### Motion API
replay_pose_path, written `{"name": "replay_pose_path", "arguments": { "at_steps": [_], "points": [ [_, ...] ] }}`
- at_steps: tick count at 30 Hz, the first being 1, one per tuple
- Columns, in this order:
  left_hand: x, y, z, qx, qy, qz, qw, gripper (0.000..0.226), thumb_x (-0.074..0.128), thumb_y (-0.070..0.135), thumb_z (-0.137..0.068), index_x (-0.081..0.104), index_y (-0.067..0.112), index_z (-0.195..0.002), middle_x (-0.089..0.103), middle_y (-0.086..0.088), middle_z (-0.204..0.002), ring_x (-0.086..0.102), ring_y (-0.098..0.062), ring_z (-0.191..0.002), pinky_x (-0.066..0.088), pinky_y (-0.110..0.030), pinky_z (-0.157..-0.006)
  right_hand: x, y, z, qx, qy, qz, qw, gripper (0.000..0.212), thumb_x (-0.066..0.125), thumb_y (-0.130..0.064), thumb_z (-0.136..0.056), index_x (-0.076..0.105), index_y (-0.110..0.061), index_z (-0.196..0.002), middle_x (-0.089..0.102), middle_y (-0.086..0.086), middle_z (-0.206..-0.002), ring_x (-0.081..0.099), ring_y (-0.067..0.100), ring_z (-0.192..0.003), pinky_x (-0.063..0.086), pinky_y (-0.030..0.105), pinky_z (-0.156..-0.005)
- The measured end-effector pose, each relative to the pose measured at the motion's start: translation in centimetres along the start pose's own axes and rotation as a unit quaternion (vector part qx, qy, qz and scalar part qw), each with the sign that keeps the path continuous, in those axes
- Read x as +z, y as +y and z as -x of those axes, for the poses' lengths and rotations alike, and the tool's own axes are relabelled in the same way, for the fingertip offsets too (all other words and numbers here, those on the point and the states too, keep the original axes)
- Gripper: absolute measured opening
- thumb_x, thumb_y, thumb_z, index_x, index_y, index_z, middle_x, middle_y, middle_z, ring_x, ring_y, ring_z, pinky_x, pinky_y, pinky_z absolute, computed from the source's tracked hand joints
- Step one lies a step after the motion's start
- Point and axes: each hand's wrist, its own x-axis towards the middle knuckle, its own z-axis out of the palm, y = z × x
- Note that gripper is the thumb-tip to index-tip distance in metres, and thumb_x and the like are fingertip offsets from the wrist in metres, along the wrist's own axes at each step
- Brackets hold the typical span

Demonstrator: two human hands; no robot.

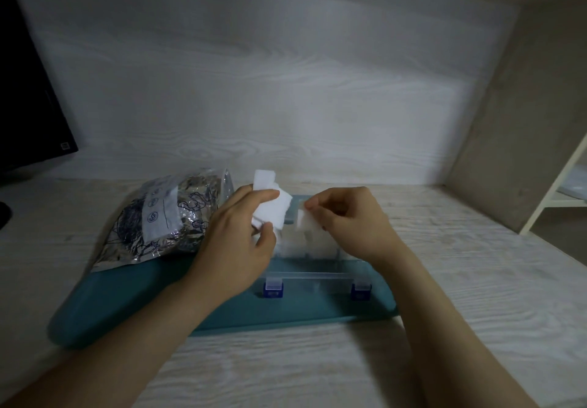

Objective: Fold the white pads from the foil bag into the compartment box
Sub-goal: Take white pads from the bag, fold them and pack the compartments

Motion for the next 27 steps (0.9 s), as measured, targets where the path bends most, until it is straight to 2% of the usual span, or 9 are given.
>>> {"name": "replay_pose_path", "arguments": {
  "at_steps": [2,4,10,14,19,21,23,24,27],
  "points": [
    [0.0,-0.1,0.0,-0.008,0.002,-0.002,1.000,0.050,0.065,-0.002,-0.094,0.063,0.018,-0.139,0.057,0.011,-0.131,0.068,-0.009,-0.089,0.062,-0.040,-0.082,1.1,-0.2,0.2,-0.032,-0.012,0.048,0.998,0.015,0.068,-0.012,-0.097,0.078,-0.022,-0.102,0.070,-0.008,-0.064,0.057,0.004,-0.052,0.048,0.019,-0.056],
    [0.1,-0.1,0.0,-0.012,0.004,-0.006,1.000,0.051,0.064,-0.003,-0.094,0.061,0.018,-0.141,0.055,0.011,-0.132,0.067,-0.009,-0.087,0.062,-0.041,-0.082,1.9,-0.2,0.2,-0.046,-0.015,0.085,0.995,0.015,0.068,-0.013,-0.098,0.072,-0.022,-0.108,0.065,-0.007,-0.062,0.056,0.003,-0.050,0.041,0.011,-0.052],
    [0.2,-0.2,0.1,-0.005,-0.001,-0.013,1.000,0.051,0.063,-0.003,-0.093,0.060,0.016,-0.141,0.053,0.008,-0.134,0.065,-0.009,-0.091,0.061,-0.041,-0.085,2.3,-0.5,0.3,-0.030,-0.060,0.136,0.988,0.018,0.069,-0.017,-0.099,0.073,-0.019,-0.116,0.069,-0.009,-0.080,0.064,0.002,-0.066,0.042,0.005,-0.057],
    [0.2,-0.2,0.1,-0.012,0.001,-0.023,1.000,0.050,0.062,-0.002,-0.094,0.059,0.015,-0.141,0.052,0.008,-0.134,0.062,-0.008,-0.088,0.060,-0.040,-0.085,2.4,-0.9,0.3,-0.044,-0.081,0.167,0.982,0.022,0.063,-0.010,-0.100,0.076,-0.016,-0.116,0.071,-0.009,-0.088,0.063,0.000,-0.074,0.042,0.004,-0.063],
    [0.3,-0.1,0.1,-0.026,-0.004,-0.047,0.999,0.049,0.062,0.000,-0.096,0.057,0.013,-0.143,0.051,0.006,-0.134,0.058,-0.007,-0.085,0.055,-0.034,-0.084,2.3,-0.9,0.2,-0.038,-0.060,0.185,0.980,0.028,0.053,-0.005,-0.102,0.077,-0.016,-0.111,0.056,-0.022,-0.072,0.053,-0.003,-0.057,0.037,0.005,-0.056],
    [0.3,-0.2,0.1,-0.028,-0.009,-0.054,0.998,0.050,0.061,0.000,-0.096,0.056,0.013,-0.144,0.051,0.006,-0.135,0.059,-0.008,-0.086,0.053,-0.032,-0.084,2.5,-0.9,0.2,-0.036,-0.076,0.198,0.977,0.030,0.051,-0.005,-0.102,0.077,-0.019,-0.110,0.053,-0.023,-0.072,0.052,-0.001,-0.062,0.041,0.011,-0.067],
    [0.2,-0.3,0.1,-0.026,-0.015,-0.058,0.998,0.050,0.061,0.000,-0.096,0.056,0.013,-0.144,0.051,0.004,-0.137,0.059,-0.012,-0.090,0.054,-0.035,-0.086,2.8,-0.9,0.4,-0.038,-0.096,0.236,0.966,0.032,0.048,-0.010,-0.103,0.075,-0.026,-0.109,0.061,-0.017,-0.080,0.057,0.009,-0.083,0.045,0.033,-0.090],
    [0.3,-0.4,0.1,-0.027,-0.017,-0.060,0.998,0.050,0.061,0.000,-0.096,0.056,0.013,-0.143,0.051,0.004,-0.137,0.059,-0.013,-0.092,0.054,-0.035,-0.087,2.9,-1.0,0.5,-0.037,-0.102,0.259,0.960,0.033,0.045,-0.013,-0.104,0.073,-0.029,-0.110,0.066,-0.012,-0.090,0.056,0.016,-0.097,0.039,0.039,-0.099],
    [0.3,-0.4,0.0,-0.023,-0.022,-0.061,0.998,0.049,0.061,-0.001,-0.096,0.056,0.012,-0.143,0.051,0.003,-0.137,0.057,-0.014,-0.091,0.053,-0.034,-0.088,2.9,-1.1,0.8,-0.034,-0.105,0.298,0.948,0.035,0.041,-0.018,-0.105,0.070,-0.031,-0.118,0.067,-0.004,-0.110,0.044,0.024,-0.117,0.027,0.043,-0.098]
  ]
}}
